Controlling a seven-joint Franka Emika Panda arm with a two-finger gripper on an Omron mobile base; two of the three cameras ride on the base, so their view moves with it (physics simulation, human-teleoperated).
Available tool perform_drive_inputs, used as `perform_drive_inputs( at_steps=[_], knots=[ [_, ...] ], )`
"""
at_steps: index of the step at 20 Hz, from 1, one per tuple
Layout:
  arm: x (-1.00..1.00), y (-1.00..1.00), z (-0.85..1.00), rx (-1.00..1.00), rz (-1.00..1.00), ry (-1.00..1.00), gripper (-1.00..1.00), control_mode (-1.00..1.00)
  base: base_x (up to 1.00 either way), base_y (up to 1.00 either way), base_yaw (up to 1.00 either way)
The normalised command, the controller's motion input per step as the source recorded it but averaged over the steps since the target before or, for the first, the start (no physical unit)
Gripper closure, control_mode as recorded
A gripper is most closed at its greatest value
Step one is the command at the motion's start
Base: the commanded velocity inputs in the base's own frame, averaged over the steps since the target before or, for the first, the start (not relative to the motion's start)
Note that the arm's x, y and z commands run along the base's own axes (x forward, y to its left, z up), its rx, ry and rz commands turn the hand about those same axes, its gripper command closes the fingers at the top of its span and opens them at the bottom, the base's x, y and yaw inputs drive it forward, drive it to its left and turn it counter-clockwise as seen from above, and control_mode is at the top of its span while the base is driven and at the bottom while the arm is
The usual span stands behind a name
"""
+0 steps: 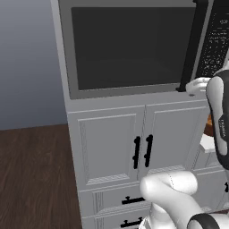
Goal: Open the microwave, place the bowl with waffle inside the microwave, then close the microwave door and turn it on.
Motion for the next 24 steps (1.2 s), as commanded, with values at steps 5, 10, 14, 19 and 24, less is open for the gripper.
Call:
perform_drive_inputs(
  at_steps=[5, 10, 14, 19, 24],
  knots=[
    [0.08, -0.04, 0.22, 0.12, 0.0, -0.21, -1.0, -1.0, 0.0, 0.0, 0.0],
    [0.5, 0.01, 0.16, 0.06, 0.0, -0.16, -1.0, -1.0, 0.0, 0.0, 0.0],
    [0.66, 0.0, 0.04, 0.05, 0.0, -0.05, -1.0, -1.0, 0.0, 0.0, 0.0],
    [0.57, 0.0, 0.03, 0.05, 0.0, 0.0, -1.0, -1.0, 0.0, 0.0, 0.0],
    [0.42, -0.12, 0.0, 0.05, 0.0, 0.0, -1.0, -1.0, 0.0, 0.0, 0.0]
  ],
)
